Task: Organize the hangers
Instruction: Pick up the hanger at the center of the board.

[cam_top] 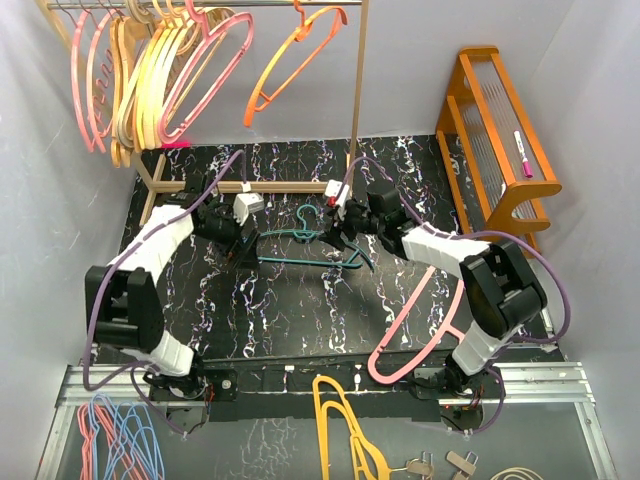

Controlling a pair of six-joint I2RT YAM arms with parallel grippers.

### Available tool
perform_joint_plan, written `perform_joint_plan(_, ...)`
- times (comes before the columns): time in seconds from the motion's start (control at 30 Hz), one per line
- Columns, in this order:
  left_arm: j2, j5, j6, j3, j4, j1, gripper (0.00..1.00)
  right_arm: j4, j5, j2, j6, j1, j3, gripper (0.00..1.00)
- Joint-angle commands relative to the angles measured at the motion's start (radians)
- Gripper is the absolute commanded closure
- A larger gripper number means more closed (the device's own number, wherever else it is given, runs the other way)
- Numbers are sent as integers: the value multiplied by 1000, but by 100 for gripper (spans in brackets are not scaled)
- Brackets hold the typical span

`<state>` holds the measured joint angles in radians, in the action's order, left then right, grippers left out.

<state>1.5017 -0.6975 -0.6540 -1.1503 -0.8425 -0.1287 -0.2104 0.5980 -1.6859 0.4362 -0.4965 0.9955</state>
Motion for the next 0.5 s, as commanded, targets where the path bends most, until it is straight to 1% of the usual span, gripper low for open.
perform_joint_plan(0.0,98,-43,-66,-67,161,2,3,-108,-5,111,-11,-5,-72,27)
perform_joint_plan(0.1,161,5,-61,-64,289,1,3,-146,-48,154,-33,-5,-135,27)
perform_joint_plan(0.2,239,69,-47,-69,419,1,5,-189,-78,210,-64,-5,-188,27)
perform_joint_plan(0.37,377,120,-66,-147,474,1,8,-214,-67,279,-100,-5,-251,27)
perform_joint_plan(0.47,437,105,-87,-179,445,1,14,-215,-77,299,-95,-5,-273,27)
